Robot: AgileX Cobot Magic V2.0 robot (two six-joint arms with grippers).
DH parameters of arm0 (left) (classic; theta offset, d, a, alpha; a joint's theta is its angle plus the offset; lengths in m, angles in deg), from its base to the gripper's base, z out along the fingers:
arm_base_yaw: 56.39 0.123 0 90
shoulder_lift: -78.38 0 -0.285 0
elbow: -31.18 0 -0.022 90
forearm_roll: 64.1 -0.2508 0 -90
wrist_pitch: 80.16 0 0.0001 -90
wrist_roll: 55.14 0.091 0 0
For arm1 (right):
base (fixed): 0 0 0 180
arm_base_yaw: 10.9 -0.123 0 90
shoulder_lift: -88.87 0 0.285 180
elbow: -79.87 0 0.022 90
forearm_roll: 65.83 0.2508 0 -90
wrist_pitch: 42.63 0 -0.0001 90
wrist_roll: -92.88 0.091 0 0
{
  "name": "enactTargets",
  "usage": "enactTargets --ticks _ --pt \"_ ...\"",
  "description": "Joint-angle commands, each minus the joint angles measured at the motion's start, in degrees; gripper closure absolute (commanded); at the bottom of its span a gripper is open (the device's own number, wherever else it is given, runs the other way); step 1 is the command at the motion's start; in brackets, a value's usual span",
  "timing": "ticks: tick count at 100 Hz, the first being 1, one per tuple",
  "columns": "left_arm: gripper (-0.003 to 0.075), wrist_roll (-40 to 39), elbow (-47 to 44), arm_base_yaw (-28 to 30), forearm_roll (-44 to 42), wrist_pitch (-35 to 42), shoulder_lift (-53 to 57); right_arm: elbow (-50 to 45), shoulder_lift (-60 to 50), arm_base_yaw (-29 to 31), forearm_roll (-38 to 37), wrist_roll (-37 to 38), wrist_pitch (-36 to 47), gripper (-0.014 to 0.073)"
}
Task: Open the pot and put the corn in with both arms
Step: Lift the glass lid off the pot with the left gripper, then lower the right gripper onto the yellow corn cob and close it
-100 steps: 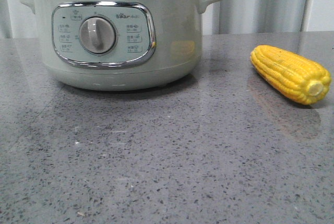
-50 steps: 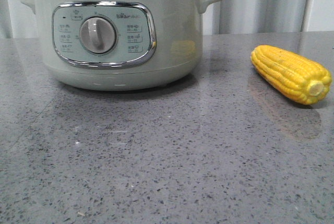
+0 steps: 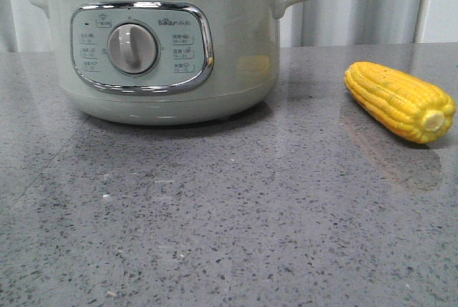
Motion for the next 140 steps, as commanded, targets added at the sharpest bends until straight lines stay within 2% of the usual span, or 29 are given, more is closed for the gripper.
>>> enactTargets --ticks 1,24,38,56,84,97,111,127,140 --pt "0.0642 -0.3 3.0 -0.3 -0.4 4.4 5.2 2.2 0.3 0.2 -0.5 -0.2 4.0 0.0120" --pt "0.0645 0.8 3.6 -0.2 -1.9 7.4 13.2 2.2 0.3 0.2 -0.5 -0.2 4.0 0.0120" --pt "0.0645 8.0 3.3 2.4 -1.9 2.8 19.8 2.2 0.3 0.2 -0.5 -0.2 3.4 0.0120" --pt "0.0647 8.4 -1.8 10.2 -1.9 0.1 28.3 2.2 0.3 0.2 -0.5 -0.2 0.7 0.0120" --pt "0.0647 8.5 -17.3 28.9 -0.5 0.2 38.7 2.2 0.3 0.2 -0.5 -0.2 0.5 0.0120" --pt "0.0646 8.5 -24.6 36.3 6.1 2.4 40.5 2.2 0.3 0.2 -0.5 -0.2 0.7 0.0120" --pt "0.0646 8.5 -31.1 41.3 11.5 2.9 40.1 2.2 0.3 0.2 -0.5 -0.2 0.8 0.0120" --pt "0.0646 8.5 -37.1 42.6 11.7 4.6 36.5 2.2 0.3 0.2 -0.5 -0.2 0.8 0.0120" --pt "0.0646 8.5 -38.5 42.6 11.7 4.6 32.9 2.2 0.3 0.2 -0.5 -0.2 0.9 0.0120"
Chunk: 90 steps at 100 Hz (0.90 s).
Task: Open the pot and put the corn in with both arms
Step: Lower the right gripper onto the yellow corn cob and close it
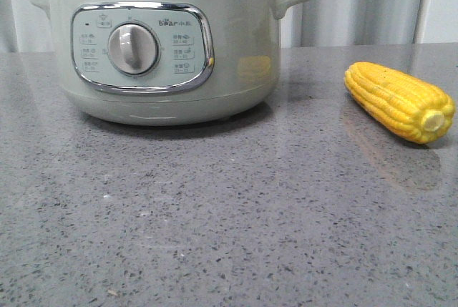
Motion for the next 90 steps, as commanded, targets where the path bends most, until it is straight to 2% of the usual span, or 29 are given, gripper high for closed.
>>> enactTargets --ticks 1,22,49,64,90 --pt "0.0646 -0.1 1.7 0.0 -0.1 6.4 -1.2 2.2 0.3 0.2 -0.5 -0.2 4.4 0.0120" --pt "0.0625 -0.1 1.7 0.0 -0.1 7.8 -6.2 2.2 0.3 0.2 -0.5 -0.2 4.4 0.0120" --pt "0.0395 -0.1 1.7 0.0 -0.1 7.4 -8.7 2.2 0.3 0.2 -0.4 -0.2 4.4 0.0120" --pt "0.0312 -0.1 1.7 0.0 -0.1 7.4 -8.7 2.2 1.2 0.2 -0.1 -0.2 4.4 0.0120" --pt "0.0300 -0.1 3.9 0.0 -0.1 0.5 0.0 2.3 12.2 0.2 0.3 -0.2 2.5 0.0130"
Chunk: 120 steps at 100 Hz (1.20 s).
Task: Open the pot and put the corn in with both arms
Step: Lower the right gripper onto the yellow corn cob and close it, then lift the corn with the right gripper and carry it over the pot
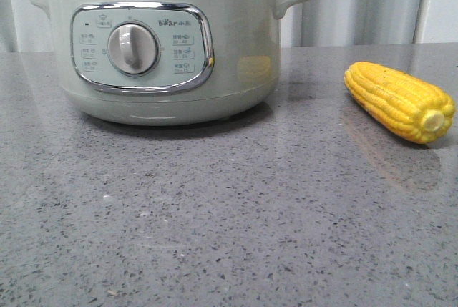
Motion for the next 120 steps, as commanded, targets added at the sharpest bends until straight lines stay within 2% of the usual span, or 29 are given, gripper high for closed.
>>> enactTargets --ticks 1,17,30,47,59,66,73,86,104,120 --pt "0.0300 -0.1 3.2 0.0 -0.1 -0.4 5.0 2.1 4.8 0.2 0.2 -0.2 3.0 0.0130" --pt "0.0300 -0.1 5.4 0.0 0.8 -6.6 16.0 3.0 15.3 0.2 0.2 -0.2 3.3 0.0130" --pt "0.0300 -0.1 6.4 0.0 4.7 -6.6 24.6 5.6 22.4 0.2 0.2 -0.2 2.2 0.0130" --pt "0.0300 -0.1 6.4 0.0 5.3 -6.6 32.1 9.4 28.9 0.2 0.6 -0.2 -1.1 0.0145" --pt "0.0300 -0.1 6.4 0.0 5.3 -6.6 34.8 10.9 31.4 0.2 2.2 -0.2 -3.2 0.0221" --pt "0.0300 -0.1 6.4 0.0 5.3 -6.6 35.3 11.1 32.4 0.2 2.7 -0.2 -3.6 0.0295" --pt "0.0300 -0.1 6.4 0.0 5.3 -6.6 35.3 11.1 32.8 0.2 2.8 -0.2 -4.0 0.0403" --pt "0.0300 -0.1 6.4 0.0 5.4 -6.6 35.3 11.1 32.9 0.2 3.2 -0.2 -4.6 0.0671" --pt "0.0300 -0.1 6.4 0.0 5.4 -6.9 35.3 13.8 30.7 0.2 3.4 -0.2 -5.1 0.0667" --pt "0.0300 -0.1 6.4 0.0 6.8 -9.1 35.3 21.8 24.9 0.2 3.4 -0.2 -4.0 0.0667"
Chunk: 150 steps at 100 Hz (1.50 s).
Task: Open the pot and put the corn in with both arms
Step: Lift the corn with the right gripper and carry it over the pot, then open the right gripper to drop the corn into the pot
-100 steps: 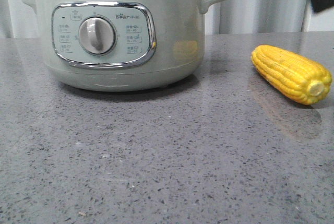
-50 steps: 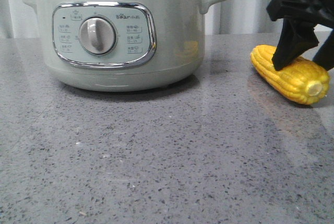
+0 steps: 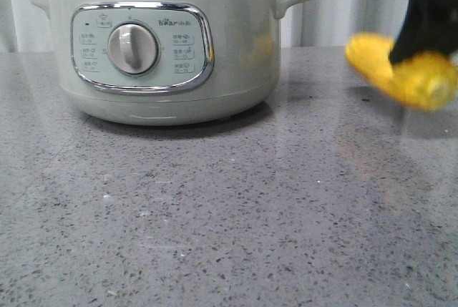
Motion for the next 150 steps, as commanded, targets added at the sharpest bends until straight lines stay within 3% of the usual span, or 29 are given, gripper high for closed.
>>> enactTargets --ticks 1,18,25,55,69,81,90,98,106,113,120,141,150 --pt "0.0300 -0.1 2.0 0.0 2.0 0.6 -0.4 6.9 -4.7 0.2 -0.2 -0.2 4.0 0.0667" --pt "0.0309 -0.1 2.0 0.0 6.4 -3.2 -0.8 17.8 -3.6 -2.6 2.4 -0.2 2.8 0.0667" --pt "0.0349 -0.1 2.0 -0.4 6.8 -5.0 -1.2 21.1 -2.0 -5.8 2.5 -0.2 3.1 0.0667" --pt "0.0743 0.6 2.0 -6.9 7.9 -15.0 -2.1 27.8 9.0 -18.1 2.5 -0.2 8.9 0.0667" --pt "0.0741 5.2 2.0 -9.1 7.9 -21.7 -2.0 29.2 13.8 -19.3 2.4 -0.2 8.7 0.0650" --pt "0.0741 12.0 2.0 -10.5 7.9 -29.6 -1.0 29.4 16.0 -19.3 2.4 -0.2 6.9 0.0499" --pt "0.0741 16.5 2.0 -11.2 7.9 -34.0 0.3 29.7 16.1 -19.2 2.4 -0.2 5.7 0.0306" --pt "0.0741 18.5 2.0 -11.3 7.9 -34.2 1.6 30.6 15.5 -19.2 1.8 -0.2 3.5 0.0147" --pt "0.0741 19.9 2.0 -11.3 7.9 -31.8 2.7 31.7 14.0 -19.2 0.3 -0.2 0.9 0.0081" --pt "0.0741 19.9 2.0 -11.3 7.9 -28.2 3.4 31.7 11.4 -19.2 -1.5 -0.2 -0.1 0.0102" --pt "0.0741 19.9 2.0 -11.3 7.9 -24.0 4.3 31.4 7.8 -19.2 -4.3 -0.2 -1.3 0.0184" --pt "0.0741 19.9 -1.3 -11.3 7.9 -15.3 8.6 21.4 -9.4 -19.2 -13.5 -0.2 -1.8 0.0667" --pt "0.0741 19.9 -3.8 -11.3 7.9 -14.5 11.2 12.9 -19.3 -19.2 -14.1 -0.2 1.8 0.0659"
